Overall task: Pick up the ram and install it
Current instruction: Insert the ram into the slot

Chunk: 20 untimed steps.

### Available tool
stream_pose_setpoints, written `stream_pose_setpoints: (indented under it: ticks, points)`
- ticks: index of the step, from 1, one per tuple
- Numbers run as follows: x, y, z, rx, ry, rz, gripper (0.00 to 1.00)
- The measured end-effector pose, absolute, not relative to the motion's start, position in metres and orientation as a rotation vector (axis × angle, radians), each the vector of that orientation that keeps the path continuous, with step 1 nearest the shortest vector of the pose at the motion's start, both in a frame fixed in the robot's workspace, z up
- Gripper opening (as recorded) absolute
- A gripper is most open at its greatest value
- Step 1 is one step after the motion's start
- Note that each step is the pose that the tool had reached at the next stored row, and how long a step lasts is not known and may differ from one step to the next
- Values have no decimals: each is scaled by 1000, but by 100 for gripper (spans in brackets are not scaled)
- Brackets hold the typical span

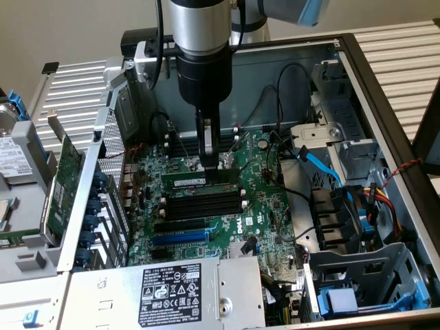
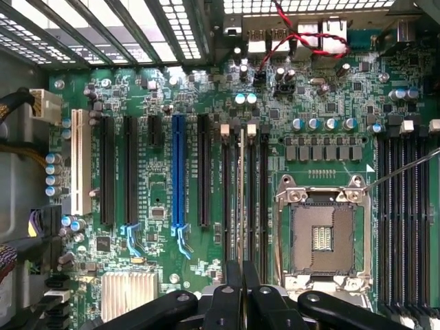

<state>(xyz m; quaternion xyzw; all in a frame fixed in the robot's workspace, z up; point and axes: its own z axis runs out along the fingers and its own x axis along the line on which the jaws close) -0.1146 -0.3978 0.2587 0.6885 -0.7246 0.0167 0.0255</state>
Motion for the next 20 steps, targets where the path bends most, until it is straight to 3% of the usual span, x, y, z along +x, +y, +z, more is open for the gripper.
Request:
stream_pose_setpoints:
  ticks: [20]
  points:
    - [-113, -405, 251, 2150, -2223, 50, 13]
